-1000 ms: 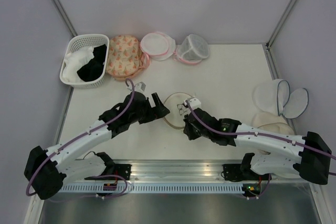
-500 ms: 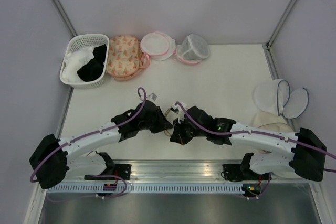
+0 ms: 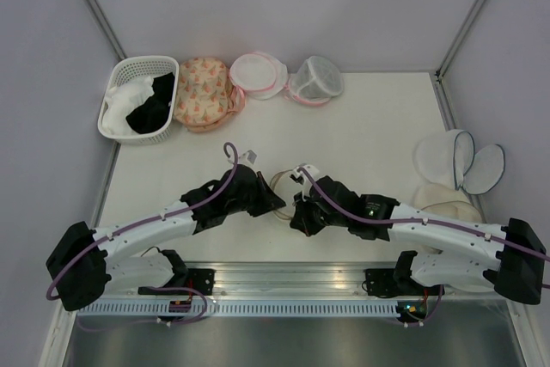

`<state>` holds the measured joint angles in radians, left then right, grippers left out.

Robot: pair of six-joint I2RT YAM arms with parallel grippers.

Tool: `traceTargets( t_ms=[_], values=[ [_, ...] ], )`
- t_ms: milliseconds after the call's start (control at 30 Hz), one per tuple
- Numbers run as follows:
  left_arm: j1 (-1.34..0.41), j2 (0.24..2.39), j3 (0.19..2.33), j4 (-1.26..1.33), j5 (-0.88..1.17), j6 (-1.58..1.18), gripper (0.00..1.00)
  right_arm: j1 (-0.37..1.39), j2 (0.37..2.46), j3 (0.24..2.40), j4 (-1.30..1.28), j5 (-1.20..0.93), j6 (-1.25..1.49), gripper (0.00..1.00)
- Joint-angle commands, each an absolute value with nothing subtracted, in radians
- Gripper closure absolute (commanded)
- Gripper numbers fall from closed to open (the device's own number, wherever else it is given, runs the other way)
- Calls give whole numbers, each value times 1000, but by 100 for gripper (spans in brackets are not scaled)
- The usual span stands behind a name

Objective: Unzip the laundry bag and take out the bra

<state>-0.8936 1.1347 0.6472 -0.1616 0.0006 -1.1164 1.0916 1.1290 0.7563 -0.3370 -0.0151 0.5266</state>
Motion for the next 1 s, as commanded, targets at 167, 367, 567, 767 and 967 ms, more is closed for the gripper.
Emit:
traceTargets(
  t_ms=[167, 367, 567, 767, 967],
  values=[
    [-870, 1112, 653, -224, -104, -1121, 98, 1091, 1114, 753, -613, 141, 555, 100],
    [-861, 1098, 653, -236, -106, -1114, 98, 1092, 1164, 776, -669, 233, 580, 100],
    [-861, 1101, 657, -233, -78, -1109, 98, 1088, 1270, 831, -747, 517, 664, 100],
    [-861, 1091, 657, -207, -48, -1059, 35, 1074, 1298, 867, -724, 584, 695, 100],
    [-861, 993, 598, -239, -205, -1034, 0, 1017, 1319, 859, -753, 638, 707, 99]
  ],
)
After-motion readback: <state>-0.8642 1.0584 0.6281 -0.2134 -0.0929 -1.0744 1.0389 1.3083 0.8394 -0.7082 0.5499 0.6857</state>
